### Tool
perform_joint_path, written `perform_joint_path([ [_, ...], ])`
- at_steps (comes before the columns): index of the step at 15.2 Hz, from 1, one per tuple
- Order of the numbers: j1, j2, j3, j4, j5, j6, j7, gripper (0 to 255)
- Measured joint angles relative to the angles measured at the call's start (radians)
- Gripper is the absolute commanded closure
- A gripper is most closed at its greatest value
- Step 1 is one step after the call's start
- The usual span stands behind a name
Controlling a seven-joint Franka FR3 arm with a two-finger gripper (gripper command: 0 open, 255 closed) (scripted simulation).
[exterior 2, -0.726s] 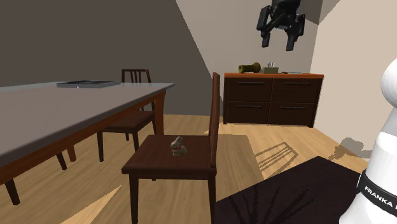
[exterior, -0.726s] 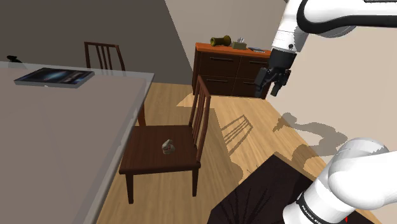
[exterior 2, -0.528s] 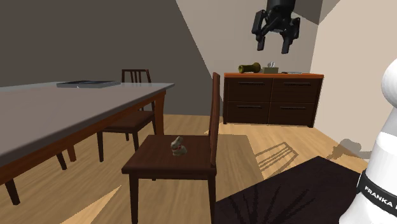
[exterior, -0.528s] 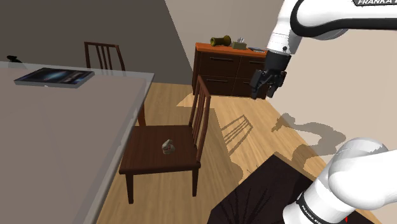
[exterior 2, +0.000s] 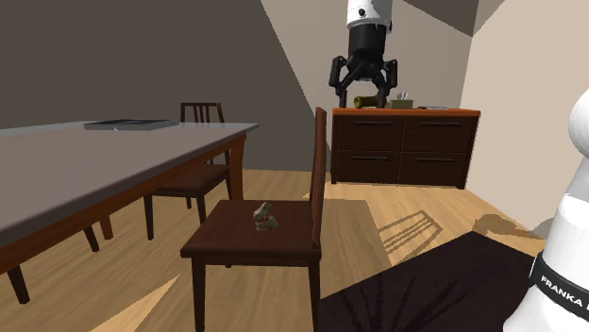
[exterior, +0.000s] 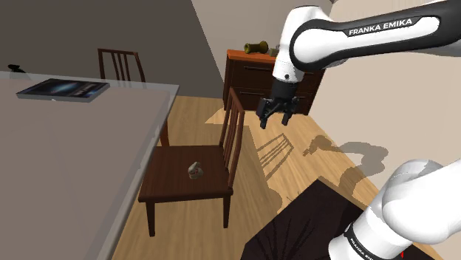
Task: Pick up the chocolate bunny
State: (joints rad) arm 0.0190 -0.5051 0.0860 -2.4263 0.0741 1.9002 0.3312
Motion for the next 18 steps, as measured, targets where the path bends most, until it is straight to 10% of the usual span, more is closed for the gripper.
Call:
perform_joint_path([
  [13,0.012,0.514,0.144,0.239,-0.120,0.219,0.339,0],
  [18,0.042,0.717,0.158,0.400,-0.203,0.048,0.473,0],
])
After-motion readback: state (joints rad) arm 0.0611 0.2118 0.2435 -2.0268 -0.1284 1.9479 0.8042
